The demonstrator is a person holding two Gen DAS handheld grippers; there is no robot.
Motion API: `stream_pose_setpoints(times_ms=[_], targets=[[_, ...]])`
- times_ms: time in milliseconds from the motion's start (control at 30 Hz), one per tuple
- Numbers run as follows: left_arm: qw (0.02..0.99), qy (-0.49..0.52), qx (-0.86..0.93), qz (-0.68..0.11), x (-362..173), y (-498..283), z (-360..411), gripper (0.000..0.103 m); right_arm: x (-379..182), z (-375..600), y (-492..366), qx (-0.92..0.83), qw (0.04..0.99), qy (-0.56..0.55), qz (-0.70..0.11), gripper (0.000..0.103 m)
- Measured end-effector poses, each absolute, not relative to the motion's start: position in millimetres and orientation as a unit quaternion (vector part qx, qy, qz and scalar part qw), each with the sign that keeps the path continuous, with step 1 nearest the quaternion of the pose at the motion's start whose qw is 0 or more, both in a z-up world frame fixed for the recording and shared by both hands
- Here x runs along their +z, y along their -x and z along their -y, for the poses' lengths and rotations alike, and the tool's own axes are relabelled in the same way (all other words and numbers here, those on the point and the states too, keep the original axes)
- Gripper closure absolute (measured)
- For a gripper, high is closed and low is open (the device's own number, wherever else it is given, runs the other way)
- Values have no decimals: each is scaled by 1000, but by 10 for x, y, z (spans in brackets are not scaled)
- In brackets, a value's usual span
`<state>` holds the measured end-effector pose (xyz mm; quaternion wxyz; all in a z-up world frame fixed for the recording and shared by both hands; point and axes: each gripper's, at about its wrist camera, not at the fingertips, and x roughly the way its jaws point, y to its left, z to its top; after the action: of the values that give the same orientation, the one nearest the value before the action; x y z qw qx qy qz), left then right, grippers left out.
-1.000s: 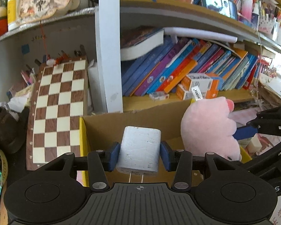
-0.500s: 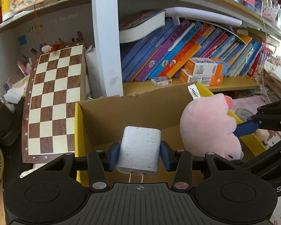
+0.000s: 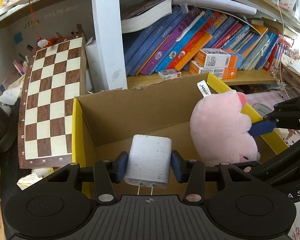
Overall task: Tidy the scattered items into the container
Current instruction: 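Lower the charger into the box and open the left gripper, then lower the pink pig into the box and open the right gripper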
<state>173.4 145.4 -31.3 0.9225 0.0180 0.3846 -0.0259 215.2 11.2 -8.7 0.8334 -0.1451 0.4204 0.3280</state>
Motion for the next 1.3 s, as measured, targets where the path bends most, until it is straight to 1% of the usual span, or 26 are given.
stream_pose_setpoints(times_ms=[667, 833, 933, 1067, 1300], targets=[[927, -21, -22, -373, -246, -1713, -1476, 58, -99, -149, -2166, 332, 830, 150, -421, 37], [928, -18, -26, -372, -221, -1629, -1452, 56, -104, -161, -2165, 333, 829, 155, -421, 37], [928, -13, -25, -372, -212, -1554, -1459, 53, -108, -168, -2163, 333, 828, 159, -421, 36], [930, 3, -20, -366, -166, -1422, -1531, 43, -116, -168, -2162, 332, 828, 160, -423, 36], [932, 9, -16, -363, -118, -1284, -1575, 41, -119, -169, -2184, 326, 829, 164, -423, 36]])
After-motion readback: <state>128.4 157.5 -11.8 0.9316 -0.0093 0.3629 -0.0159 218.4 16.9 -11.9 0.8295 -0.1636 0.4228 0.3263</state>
